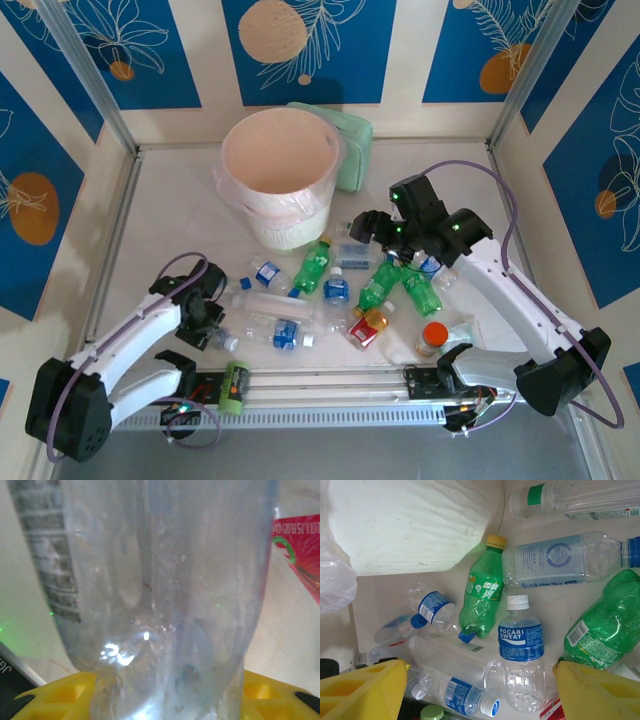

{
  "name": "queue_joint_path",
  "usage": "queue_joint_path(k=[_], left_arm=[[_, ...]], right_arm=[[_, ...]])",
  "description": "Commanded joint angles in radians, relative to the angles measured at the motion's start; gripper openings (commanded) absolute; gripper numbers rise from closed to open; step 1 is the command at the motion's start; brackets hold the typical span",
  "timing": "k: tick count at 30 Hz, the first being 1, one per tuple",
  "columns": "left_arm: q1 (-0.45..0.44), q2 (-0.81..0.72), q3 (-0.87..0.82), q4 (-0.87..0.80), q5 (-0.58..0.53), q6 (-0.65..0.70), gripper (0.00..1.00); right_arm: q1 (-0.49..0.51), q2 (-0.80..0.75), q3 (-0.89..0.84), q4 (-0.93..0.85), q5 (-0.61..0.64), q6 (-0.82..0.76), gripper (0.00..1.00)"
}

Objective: Put the plastic bottles in the bin

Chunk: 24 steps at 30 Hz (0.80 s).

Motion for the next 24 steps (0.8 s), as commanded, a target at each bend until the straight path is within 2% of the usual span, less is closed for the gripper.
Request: queue_joint_path(k=[1, 6, 11, 17, 20, 24], left_arm=[[0.005, -0.063, 0.089, -0.115, -0.029, 0.027, 0.46], [0.005, -0.116, 0.262, -0.221, -0.102, 0.102, 0.46], [0.005, -0.062, 0.485, -0.212, -0.166, 0.253, 0.47], [0.029, 0.169, 0.951, -0.104, -0.276, 0.628, 0.48], [0.031, 0.341, 1.231, -0.079, -0.227, 0.761, 0.48], [0.031, 0.561, 1.57, -0.086, -0.119, 0.856, 0.47]], right_arm=[[-0.007, -0.01, -0.018, -0.001, -0.012, 0.012, 0.78], [-0.008, -0.01, -0.019, 0.007, -0.016, 0.015, 0.78], [-0.011, -0.016, -0.015, 0.007, -0.012, 0.016, 0.78], [-0.013, -0.032, -0.02, -0.006, -0.028, 0.021, 0.78], [-0.013, -0.04, -0.024, -0.019, -0.028, 0.021, 0.78], [-0.016, -0.058, -0.029, -0.023, -0.026, 0.026, 0.78]])
